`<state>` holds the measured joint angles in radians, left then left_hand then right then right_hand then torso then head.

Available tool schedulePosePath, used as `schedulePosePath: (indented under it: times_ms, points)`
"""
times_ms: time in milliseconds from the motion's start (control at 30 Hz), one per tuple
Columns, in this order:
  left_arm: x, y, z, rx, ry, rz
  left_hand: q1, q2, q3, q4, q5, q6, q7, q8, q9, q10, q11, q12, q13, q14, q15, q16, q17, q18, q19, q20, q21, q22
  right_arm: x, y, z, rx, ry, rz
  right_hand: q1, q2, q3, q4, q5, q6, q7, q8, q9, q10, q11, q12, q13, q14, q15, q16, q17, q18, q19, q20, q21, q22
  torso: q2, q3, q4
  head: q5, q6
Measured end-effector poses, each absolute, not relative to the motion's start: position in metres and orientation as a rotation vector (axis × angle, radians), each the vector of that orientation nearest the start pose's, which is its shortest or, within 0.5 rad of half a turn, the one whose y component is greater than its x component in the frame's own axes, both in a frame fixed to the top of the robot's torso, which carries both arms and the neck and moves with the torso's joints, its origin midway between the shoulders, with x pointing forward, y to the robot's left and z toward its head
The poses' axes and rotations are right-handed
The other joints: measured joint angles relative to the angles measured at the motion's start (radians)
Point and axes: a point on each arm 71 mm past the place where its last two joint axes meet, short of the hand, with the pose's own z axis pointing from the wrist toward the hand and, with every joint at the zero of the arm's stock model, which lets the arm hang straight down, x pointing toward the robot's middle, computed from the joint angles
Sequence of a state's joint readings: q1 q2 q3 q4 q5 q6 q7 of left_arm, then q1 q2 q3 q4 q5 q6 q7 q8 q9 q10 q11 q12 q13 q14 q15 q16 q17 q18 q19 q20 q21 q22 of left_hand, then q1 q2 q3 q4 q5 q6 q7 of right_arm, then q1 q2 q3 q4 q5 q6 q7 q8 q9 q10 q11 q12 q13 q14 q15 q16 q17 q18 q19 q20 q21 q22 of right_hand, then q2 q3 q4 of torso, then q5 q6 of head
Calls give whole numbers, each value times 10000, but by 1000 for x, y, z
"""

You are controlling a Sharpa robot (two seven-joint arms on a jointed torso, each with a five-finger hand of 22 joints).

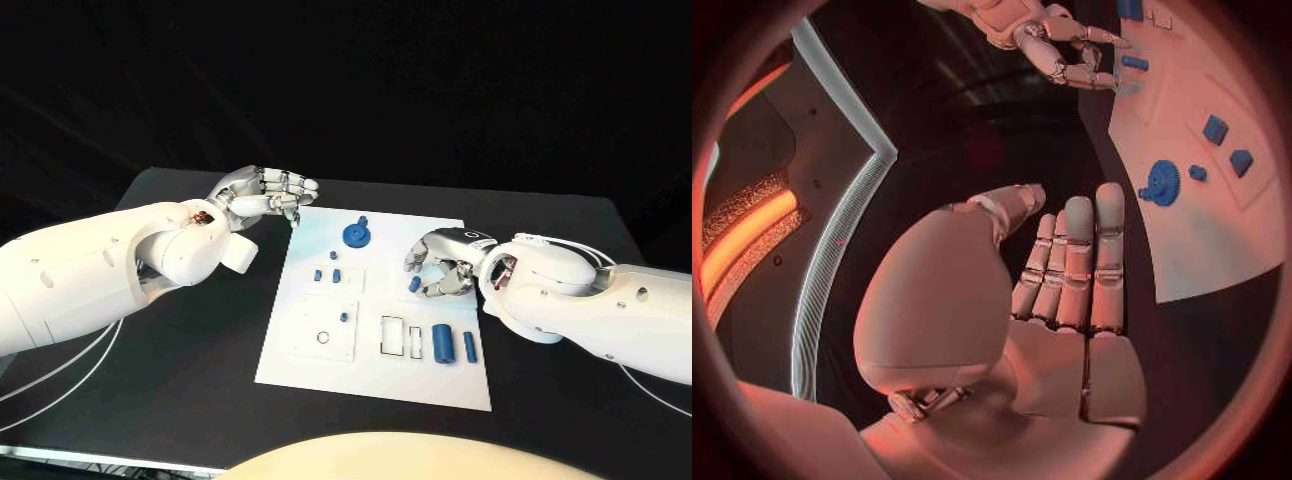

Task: Assemble the parts on the task board

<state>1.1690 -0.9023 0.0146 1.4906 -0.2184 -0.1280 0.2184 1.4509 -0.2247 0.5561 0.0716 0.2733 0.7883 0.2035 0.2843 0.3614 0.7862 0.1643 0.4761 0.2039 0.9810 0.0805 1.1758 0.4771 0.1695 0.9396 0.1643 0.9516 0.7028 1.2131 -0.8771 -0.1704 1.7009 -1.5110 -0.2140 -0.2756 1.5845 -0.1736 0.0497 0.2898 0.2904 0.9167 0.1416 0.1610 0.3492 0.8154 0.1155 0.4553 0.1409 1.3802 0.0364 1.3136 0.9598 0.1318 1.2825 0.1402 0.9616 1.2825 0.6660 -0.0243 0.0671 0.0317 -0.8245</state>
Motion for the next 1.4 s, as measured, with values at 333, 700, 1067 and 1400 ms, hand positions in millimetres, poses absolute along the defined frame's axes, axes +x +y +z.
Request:
schedulePosePath:
  times_ms: [333,700,1067,1400]
  points:
    - [490,236,-184,-9586,16691,-14814,-40,40,0,0,0,-35,-35,0,7,0,0,0,11,0,0,0,-12,1,0,0,0,0,431,-169,-221,-2607,18730,5915,-232,164,1951,7,-1,693,53,-26,-136,1408,-202,-193,-634,580,-259,192,408,-165,664,-294,1106,257,1,4,-3,3,11]
    - [490,236,-185,-9581,16800,-14817,-40,40,0,0,0,-35,-35,23,9,-2,2,60,10,0,0,0,-11,1,0,0,0,0,433,-168,-223,-2575,18701,5859,-694,-546,4120,-163,-2,999,68,-26,-93,1979,-263,-941,-770,616,-295,191,343,-164,714,-345,1170,255,4,13,-7,-7,-5]
    - [490,235,-185,-9582,16876,-14801,-92,92,0,0,0,-35,-35,52,7,-73,2,60,9,0,0,40,-22,1,-35,35,0,0,432,-167,-226,-2618,18720,5818,-921,-766,4450,-322,-40,1032,104,-26,-54,1729,-110,-1196,-766,415,-169,-45,-183,-164,476,-220,627,254,3,7,-9,-29,-13]
    - [490,236,-185,-9568,16914,-14774,-92,92,-30,31,0,-72,2,51,7,-73,2,111,7,0,0,40,-22,0,-35,35,0,0,432,-168,-226,-2634,18711,5757,-955,-800,4501,-374,-40,1032,104,-26,-45,1703,-136,-1196,-766,415,-169,-45,-204,-164,476,-220,626,252,-1,2,-7,-35,-15]
